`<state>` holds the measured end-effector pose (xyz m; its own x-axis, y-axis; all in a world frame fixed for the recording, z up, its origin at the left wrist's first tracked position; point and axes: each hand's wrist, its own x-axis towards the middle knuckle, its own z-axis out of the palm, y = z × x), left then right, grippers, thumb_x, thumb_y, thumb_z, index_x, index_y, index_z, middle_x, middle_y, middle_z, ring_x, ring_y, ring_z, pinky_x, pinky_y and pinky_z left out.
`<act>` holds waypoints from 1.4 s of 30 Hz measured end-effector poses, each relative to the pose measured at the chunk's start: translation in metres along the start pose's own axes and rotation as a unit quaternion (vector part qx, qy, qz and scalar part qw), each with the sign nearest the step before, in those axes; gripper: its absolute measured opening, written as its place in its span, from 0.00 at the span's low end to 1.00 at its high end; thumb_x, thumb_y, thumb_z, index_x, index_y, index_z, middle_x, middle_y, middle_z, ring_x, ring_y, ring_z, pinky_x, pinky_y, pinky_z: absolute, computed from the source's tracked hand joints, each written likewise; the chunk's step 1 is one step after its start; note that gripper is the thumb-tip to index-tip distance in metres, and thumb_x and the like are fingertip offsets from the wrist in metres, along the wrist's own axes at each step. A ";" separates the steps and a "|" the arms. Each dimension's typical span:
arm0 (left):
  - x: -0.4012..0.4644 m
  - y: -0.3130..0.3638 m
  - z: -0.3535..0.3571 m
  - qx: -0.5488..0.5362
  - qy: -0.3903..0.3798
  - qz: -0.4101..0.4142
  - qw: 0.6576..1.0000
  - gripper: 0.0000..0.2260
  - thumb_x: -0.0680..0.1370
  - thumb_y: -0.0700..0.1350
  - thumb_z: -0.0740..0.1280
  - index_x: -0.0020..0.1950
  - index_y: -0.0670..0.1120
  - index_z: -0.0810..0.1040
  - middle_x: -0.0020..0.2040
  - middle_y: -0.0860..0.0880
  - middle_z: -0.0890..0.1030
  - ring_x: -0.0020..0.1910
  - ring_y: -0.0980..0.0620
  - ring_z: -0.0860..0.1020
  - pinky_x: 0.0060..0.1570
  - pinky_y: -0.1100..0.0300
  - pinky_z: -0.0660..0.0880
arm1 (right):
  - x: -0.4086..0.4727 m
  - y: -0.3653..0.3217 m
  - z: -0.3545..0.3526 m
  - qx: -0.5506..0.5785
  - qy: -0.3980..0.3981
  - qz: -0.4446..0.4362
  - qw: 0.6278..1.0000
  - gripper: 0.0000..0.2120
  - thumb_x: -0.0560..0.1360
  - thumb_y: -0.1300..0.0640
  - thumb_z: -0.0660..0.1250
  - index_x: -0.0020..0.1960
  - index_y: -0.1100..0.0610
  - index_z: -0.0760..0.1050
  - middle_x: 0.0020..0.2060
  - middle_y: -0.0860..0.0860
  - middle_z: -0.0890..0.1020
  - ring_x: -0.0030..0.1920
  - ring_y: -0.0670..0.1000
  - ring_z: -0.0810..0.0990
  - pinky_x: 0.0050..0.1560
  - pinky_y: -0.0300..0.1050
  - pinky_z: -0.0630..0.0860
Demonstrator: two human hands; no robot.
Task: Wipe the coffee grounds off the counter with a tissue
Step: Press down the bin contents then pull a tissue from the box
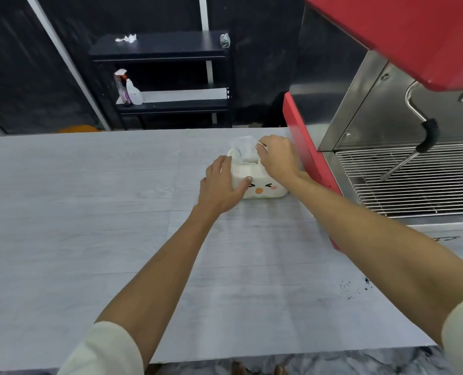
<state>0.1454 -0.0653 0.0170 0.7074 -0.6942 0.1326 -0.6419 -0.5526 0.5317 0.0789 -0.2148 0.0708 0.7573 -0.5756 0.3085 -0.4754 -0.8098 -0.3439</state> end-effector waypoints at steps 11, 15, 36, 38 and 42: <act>-0.051 0.032 -0.007 -0.054 0.055 0.015 0.997 0.30 0.79 0.58 0.66 0.75 0.44 0.64 0.74 0.46 0.66 0.70 0.43 0.66 0.62 0.44 0.72 | -0.056 0.010 -0.030 0.035 0.036 -0.039 0.998 0.12 0.78 0.53 0.59 0.46 0.57 0.80 0.40 0.51 0.82 0.39 0.54 0.79 0.40 0.49 0.75; -0.078 0.042 -0.001 -0.086 0.061 0.010 0.994 0.27 0.79 0.57 0.65 0.72 0.43 0.67 0.71 0.46 0.68 0.66 0.44 0.70 0.59 0.47 0.73 | -0.087 0.014 -0.040 0.051 0.030 -0.029 0.998 0.12 0.78 0.53 0.60 0.45 0.57 0.79 0.39 0.52 0.82 0.39 0.56 0.78 0.36 0.47 0.73; -0.174 0.075 0.022 -0.222 -0.021 0.019 0.975 0.21 0.77 0.56 0.71 0.66 0.51 0.72 0.58 0.56 0.80 0.55 0.63 0.78 0.47 0.71 0.73 | -0.204 0.040 -0.053 0.325 -0.057 -0.027 0.944 0.16 0.73 0.55 0.69 0.60 0.47 0.76 0.43 0.48 0.83 0.46 0.44 0.79 0.51 0.38 0.74; -0.179 0.075 0.026 -0.215 -0.024 0.014 0.976 0.18 0.78 0.54 0.70 0.65 0.50 0.73 0.54 0.55 0.83 0.53 0.63 0.79 0.46 0.73 0.72 | -0.211 0.043 -0.055 0.340 -0.075 -0.023 0.937 0.16 0.73 0.55 0.69 0.61 0.47 0.76 0.41 0.47 0.83 0.46 0.42 0.80 0.50 0.37 0.75; -0.185 0.080 0.032 -0.203 -0.040 0.001 0.978 0.16 0.79 0.51 0.68 0.65 0.50 0.75 0.50 0.53 0.84 0.49 0.59 0.81 0.47 0.65 0.77 | -0.219 0.050 -0.055 0.374 -0.095 -0.006 0.922 0.12 0.74 0.57 0.70 0.57 0.50 0.80 0.47 0.45 0.84 0.50 0.39 0.80 0.53 0.33 0.73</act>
<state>-0.0462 0.0042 0.0078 0.6698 -0.7386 0.0770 -0.4616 -0.3328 0.8223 -0.1356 -0.1351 0.0345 0.8595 -0.4787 0.1795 -0.0778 -0.4695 -0.8795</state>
